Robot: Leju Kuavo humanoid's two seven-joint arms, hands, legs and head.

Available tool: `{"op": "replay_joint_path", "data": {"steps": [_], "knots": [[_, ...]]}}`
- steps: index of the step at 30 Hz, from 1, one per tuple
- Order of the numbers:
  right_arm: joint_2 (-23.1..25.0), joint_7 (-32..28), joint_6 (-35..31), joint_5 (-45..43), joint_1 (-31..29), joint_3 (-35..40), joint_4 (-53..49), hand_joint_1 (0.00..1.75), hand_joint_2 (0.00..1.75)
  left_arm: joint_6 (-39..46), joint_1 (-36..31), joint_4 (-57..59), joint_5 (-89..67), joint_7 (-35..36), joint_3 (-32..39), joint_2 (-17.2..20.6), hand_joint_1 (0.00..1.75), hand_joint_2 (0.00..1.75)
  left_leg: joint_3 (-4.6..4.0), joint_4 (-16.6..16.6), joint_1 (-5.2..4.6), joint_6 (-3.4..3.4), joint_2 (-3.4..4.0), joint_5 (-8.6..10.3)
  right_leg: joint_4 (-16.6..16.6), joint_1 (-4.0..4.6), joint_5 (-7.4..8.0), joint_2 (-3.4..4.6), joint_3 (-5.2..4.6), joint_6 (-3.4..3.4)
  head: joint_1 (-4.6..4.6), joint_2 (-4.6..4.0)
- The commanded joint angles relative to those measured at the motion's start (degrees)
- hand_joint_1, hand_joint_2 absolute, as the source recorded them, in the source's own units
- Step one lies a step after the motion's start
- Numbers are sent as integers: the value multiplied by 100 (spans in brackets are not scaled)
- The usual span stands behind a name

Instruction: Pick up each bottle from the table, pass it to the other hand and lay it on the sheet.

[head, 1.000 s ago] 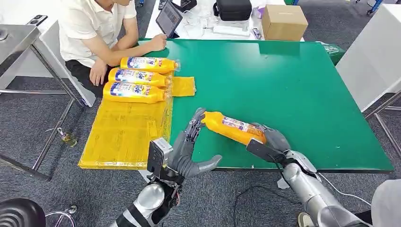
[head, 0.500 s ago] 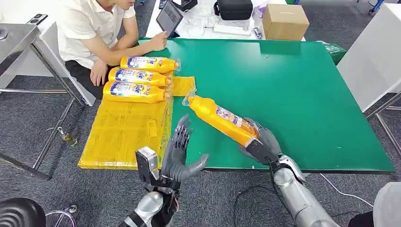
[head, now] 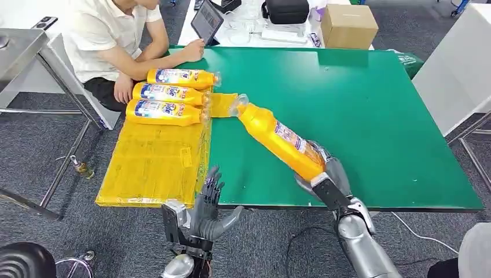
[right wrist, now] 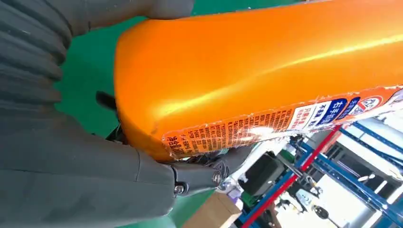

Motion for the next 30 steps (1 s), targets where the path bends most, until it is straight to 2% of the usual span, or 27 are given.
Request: {"op": "replay_joint_path", "data": {"steps": [1,3,8,9,11,12,14,16,26,27,28,30], "knots": [[320,-21,-157,-208,45,-353,-257,171,175,13,150,-243,174,-96,394,125,0,175,28,-4,1,6,19,-13,-6,5,-7,11,23,-16,0,0],[414,-31,-98,-192,109,-221,-333,175,175,-5,161,-453,249,-39,458,132,0,175,34,-2,1,7,21,-18,-4,6,-11,12,31,-21,2,0],[506,-381,490,0,247,800,-312,175,175,-871,-93,-599,933,299,554,97,0,175,20,-3,4,3,17,-9,-4,7,-4,11,16,-16,0,0],[503,-445,535,16,250,971,-274,173,175,-991,-145,-588,972,304,554,80,0,175,37,-3,7,3,30,-17,-5,12,-7,20,29,-25,0,0],[426,-448,614,-76,129,1485,-282,173,175,-1349,-336,-675,711,145,339,87,0,175,16,-3,5,2,18,-7,-3,8,-2,11,11,-15,0,0],[422,-448,576,-48,51,1629,-198,175,175,-1399,-380,-729,597,149,271,58,0,175,53,-5,8,6,31,-22,-6,15,-13,16,44,-32,-2,0],[437,-448,598,-118,-1,1777,-122,173,175,-1589,-416,-746,709,328,230,3,0,175,9,2,3,3,15,-6,3,6,-3,7,3,-13,0,0],[418,-448,755,-300,15,1840,-129,171,175,-1617,-441,-687,759,361,239,-28,0,175,19,2,4,6,18,-9,0,7,-5,9,14,-14,0,0],[369,-448,681,-324,-35,2127,-14,173,175,-1794,-555,-565,1074,476,315,-88,0,175,17,-2,1,3,9,-5,-2,4,-4,1,14,-13,0,0],[394,-448,707,-356,-59,2162,7,171,175,-1858,-573,-567,1164,480,344,-117,0,175,52,-4,4,8,17,-20,-6,11,-16,3,48,-30,0,0],[417,-448,720,-344,-96,2223,57,169,175,-1876,-614,-555,1190,488,358,-121,0,175,21,-2,2,4,12,-7,-2,5,-5,3,17,-16,0,0],[453,-448,851,-425,-124,2319,98,173,175,-1856,-675,-507,1179,485,370,-132,0,175,31,-2,3,6,16,-11,-3,8,-7,4,27,-20,0,0]]}}
